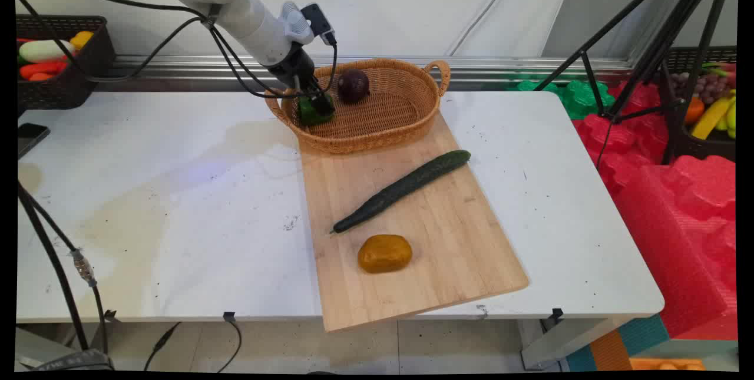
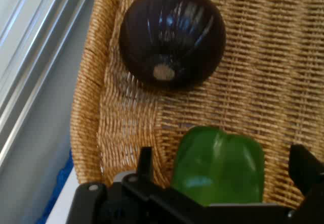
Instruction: Pick up the cucumber from the cutting board
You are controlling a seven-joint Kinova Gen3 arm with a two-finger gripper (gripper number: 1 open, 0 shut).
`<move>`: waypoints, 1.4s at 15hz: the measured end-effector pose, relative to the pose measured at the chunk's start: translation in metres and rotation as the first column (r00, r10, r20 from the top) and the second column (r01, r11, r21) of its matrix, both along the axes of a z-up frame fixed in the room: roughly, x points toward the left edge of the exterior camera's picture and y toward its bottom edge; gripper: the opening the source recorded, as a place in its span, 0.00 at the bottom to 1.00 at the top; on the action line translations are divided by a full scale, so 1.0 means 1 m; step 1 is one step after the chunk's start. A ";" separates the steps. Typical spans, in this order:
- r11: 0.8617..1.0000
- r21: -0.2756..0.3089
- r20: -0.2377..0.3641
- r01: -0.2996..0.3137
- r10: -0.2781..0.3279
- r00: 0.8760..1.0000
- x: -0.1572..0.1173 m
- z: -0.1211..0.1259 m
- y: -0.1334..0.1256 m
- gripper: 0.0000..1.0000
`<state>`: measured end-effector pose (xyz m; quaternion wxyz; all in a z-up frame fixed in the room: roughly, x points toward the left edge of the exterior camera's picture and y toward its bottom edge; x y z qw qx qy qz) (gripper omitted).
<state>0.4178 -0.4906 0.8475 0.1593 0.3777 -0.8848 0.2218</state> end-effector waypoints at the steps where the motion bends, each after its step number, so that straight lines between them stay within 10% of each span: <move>1: 1.000 -0.006 -0.002 0.003 -0.003 1.000 -0.001 0.000 -0.001 1.00; 11: 0.995 -0.094 -0.040 0.016 -0.020 0.999 -0.010 0.042 0.021 1.00; 21: 0.988 -0.118 -0.136 0.104 -0.120 0.983 -0.052 0.101 0.095 1.00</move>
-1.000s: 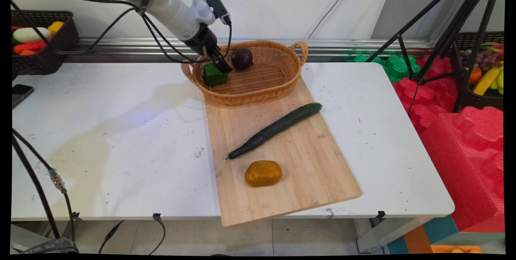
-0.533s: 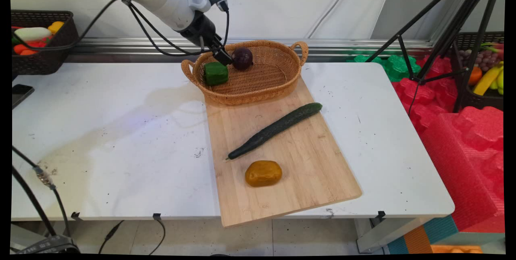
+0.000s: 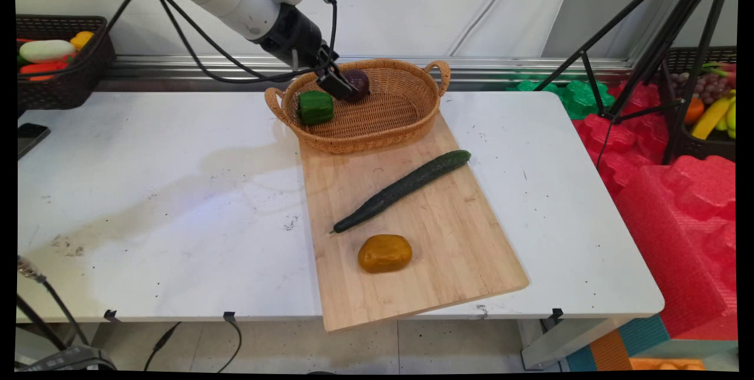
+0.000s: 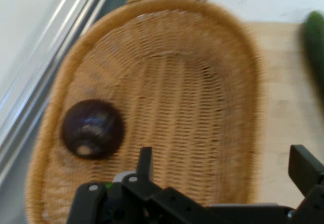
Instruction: Pick up the cucumber from the cutting board
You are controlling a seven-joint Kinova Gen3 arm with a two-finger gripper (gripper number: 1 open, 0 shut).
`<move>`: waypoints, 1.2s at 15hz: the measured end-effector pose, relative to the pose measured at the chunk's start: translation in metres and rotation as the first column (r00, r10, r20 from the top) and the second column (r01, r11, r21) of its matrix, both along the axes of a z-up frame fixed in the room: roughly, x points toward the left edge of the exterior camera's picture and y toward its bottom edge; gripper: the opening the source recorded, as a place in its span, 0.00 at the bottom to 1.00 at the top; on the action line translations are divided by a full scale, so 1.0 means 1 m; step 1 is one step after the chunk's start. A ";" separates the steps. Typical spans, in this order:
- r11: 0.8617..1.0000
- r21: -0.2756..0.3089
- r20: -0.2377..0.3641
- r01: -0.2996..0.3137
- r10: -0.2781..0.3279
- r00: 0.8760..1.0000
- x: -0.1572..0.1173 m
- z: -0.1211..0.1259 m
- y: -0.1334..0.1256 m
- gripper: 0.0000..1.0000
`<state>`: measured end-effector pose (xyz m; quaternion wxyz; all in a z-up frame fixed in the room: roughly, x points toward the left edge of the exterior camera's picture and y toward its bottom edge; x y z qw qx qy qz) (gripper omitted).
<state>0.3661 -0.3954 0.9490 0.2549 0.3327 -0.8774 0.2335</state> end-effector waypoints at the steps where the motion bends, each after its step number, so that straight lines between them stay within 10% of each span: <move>1: 1.000 0.006 -0.012 0.014 -0.014 1.000 -0.006 0.004 0.009 1.00; 9: 0.997 0.045 -0.090 0.063 -0.059 0.994 -0.048 0.015 0.049 1.00; 18: 0.992 0.112 -0.088 0.054 -0.044 0.995 -0.092 -0.028 0.047 1.00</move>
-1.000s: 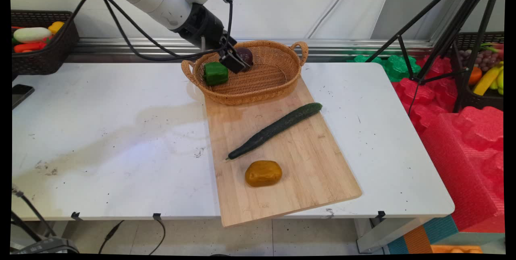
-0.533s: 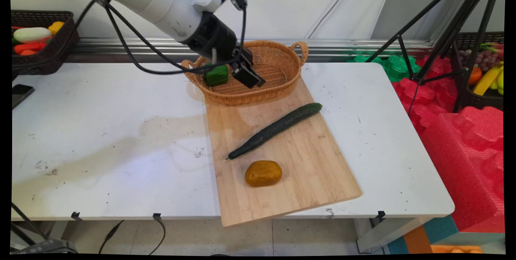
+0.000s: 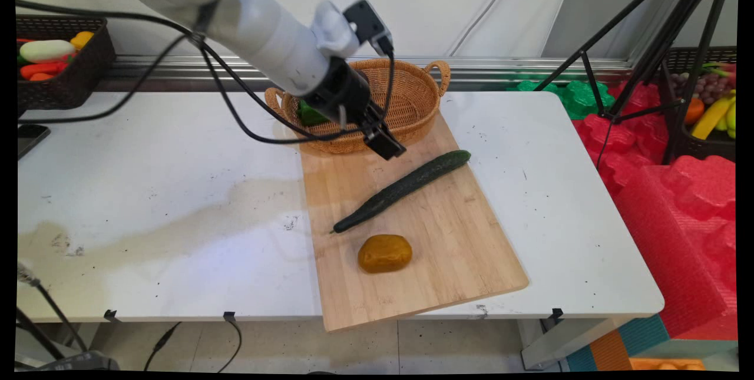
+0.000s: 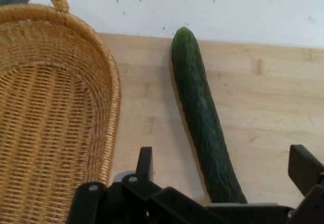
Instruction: Pick up the cucumber from the cutting board
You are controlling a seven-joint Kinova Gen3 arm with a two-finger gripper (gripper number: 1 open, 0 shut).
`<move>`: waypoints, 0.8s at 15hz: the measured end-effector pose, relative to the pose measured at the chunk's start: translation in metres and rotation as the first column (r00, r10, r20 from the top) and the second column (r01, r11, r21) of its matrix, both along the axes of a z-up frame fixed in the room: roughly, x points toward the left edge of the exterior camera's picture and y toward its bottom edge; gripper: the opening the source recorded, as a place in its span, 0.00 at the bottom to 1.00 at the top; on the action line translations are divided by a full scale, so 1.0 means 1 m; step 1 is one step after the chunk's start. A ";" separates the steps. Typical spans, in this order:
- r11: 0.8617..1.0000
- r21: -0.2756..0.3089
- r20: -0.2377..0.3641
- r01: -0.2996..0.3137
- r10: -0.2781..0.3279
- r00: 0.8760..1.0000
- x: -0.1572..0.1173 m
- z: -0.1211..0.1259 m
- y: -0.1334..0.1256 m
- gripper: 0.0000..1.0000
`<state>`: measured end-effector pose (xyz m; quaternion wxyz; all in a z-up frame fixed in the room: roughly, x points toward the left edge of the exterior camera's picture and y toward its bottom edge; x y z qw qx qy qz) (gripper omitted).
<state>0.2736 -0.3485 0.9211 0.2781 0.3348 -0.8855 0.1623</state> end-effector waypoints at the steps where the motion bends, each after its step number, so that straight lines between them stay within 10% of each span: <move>1: 1.000 0.008 0.006 -0.003 0.003 1.000 -0.004 -0.008 -0.003 1.00; 12: 0.996 0.082 0.065 -0.017 0.012 0.998 -0.037 -0.098 -0.032 1.00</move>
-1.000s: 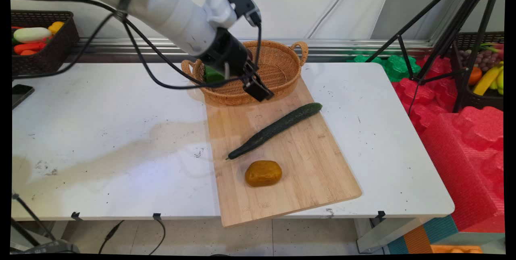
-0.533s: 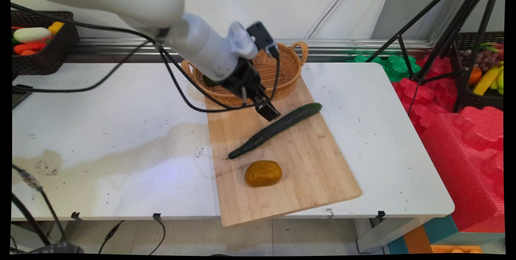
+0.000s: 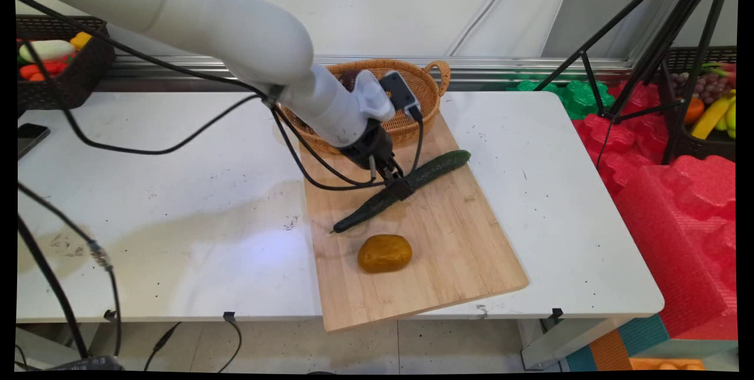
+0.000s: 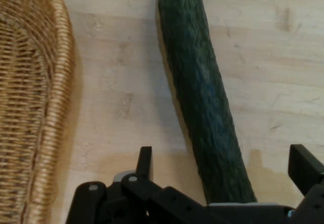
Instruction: Pick up the cucumber from the cutting board, then place the picked object in the vegetable basket
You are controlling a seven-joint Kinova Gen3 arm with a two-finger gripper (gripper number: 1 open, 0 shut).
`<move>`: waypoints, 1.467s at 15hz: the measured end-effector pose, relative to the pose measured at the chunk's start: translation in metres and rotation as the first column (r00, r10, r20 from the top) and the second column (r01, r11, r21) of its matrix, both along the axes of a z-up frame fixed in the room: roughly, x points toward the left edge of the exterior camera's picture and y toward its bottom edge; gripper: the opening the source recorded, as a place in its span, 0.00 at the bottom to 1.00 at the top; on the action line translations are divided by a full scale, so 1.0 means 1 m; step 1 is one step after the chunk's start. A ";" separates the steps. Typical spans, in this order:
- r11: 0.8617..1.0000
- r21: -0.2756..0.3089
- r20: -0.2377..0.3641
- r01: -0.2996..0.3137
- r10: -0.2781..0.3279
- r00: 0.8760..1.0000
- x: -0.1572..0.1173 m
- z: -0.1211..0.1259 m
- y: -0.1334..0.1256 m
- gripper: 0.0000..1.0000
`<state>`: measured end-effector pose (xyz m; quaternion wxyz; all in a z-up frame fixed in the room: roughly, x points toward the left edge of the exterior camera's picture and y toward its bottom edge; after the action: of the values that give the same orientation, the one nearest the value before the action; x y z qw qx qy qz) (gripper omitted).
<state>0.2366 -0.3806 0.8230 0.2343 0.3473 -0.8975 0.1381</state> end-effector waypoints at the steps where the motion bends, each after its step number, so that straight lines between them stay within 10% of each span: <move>1: 1.000 0.005 0.003 -0.003 0.003 1.000 -0.002 -0.006 -0.002 1.00; 5: 1.000 0.016 0.007 -0.019 0.019 1.000 -0.008 -0.025 -0.006 1.00; 6: 1.000 0.017 0.006 -0.023 0.023 1.000 -0.010 -0.028 -0.007 0.00; 14: 0.999 -0.003 -0.008 -0.033 0.033 0.999 -0.011 -0.025 -0.001 0.00; 22: 0.997 -0.079 -0.044 0.024 -0.028 0.999 -0.003 0.030 0.023 0.00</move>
<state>0.2341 -0.3572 0.8531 0.2696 0.3290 -0.8903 0.1624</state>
